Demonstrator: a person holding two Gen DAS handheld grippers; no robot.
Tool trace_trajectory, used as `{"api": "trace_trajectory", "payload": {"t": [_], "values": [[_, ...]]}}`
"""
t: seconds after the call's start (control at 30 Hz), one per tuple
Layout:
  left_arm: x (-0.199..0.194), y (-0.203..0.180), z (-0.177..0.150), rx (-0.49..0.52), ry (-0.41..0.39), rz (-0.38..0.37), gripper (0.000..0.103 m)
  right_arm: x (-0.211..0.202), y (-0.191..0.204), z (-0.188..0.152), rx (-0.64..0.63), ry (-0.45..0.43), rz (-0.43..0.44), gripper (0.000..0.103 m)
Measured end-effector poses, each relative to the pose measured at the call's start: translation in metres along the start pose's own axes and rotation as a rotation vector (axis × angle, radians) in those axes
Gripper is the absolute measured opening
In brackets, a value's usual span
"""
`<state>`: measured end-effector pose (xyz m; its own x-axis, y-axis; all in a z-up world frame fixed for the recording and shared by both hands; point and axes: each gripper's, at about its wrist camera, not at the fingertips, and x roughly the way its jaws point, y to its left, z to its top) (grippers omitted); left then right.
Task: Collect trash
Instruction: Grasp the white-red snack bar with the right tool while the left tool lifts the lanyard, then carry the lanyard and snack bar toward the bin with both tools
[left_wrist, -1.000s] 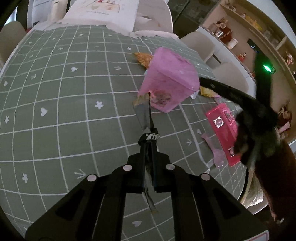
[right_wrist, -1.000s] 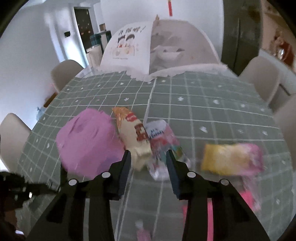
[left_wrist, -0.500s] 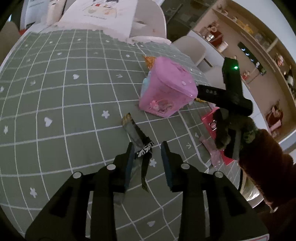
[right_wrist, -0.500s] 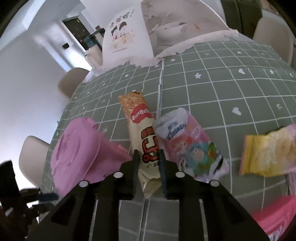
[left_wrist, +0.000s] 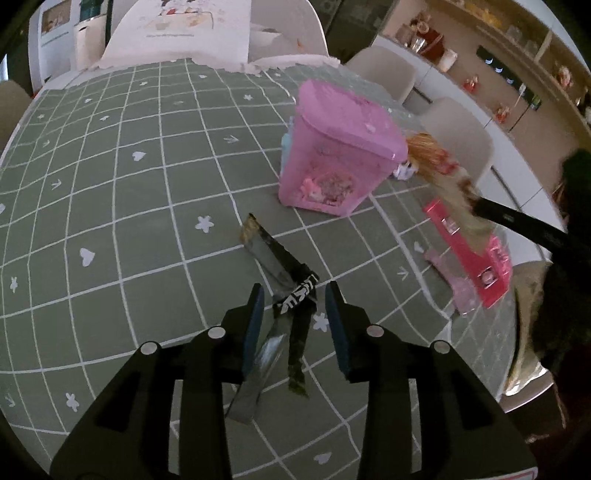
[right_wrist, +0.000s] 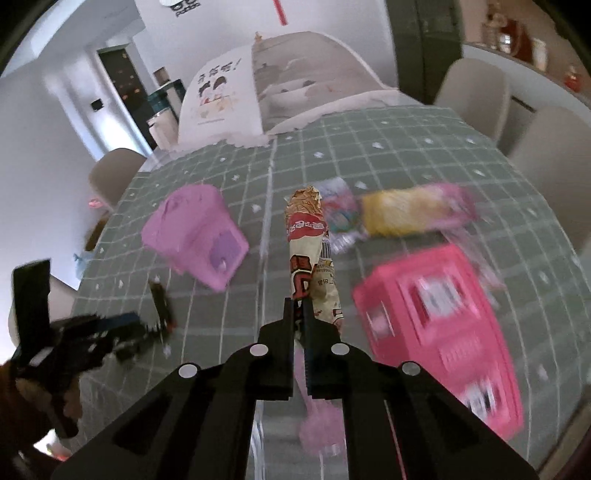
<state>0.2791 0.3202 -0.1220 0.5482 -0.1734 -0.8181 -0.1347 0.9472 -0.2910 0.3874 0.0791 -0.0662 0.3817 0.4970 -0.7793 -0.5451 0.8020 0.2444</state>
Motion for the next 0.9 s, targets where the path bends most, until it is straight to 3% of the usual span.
{"api": "trace_trajectory", "payload": {"t": [0.17,0.27,0.33,0.57,0.9], "values": [[0.019,-0.012,-0.001,0.022,0.044,0.074,0.033,-0.031,-0.004,-0.032,0.026,-0.02,-0.047,0.006],[0.022,-0.013,-0.002,0.0,0.049,0.099,0.024,-0.043,-0.004,-0.044,0.016,-0.023,-0.073,0.006],[0.021,-0.016,-0.002,-0.018,0.055,0.08,0.018,-0.052,-0.003,-0.054,0.008,-0.025,-0.09,0.006],[-0.007,-0.05,0.002,0.01,-0.005,-0.004,0.015,-0.09,-0.009,-0.074,0.023,-0.077,-0.125,0.006],[-0.057,-0.156,0.027,0.146,-0.148,-0.188,0.015,-0.163,-0.033,-0.087,0.039,-0.209,-0.212,0.006]]}}
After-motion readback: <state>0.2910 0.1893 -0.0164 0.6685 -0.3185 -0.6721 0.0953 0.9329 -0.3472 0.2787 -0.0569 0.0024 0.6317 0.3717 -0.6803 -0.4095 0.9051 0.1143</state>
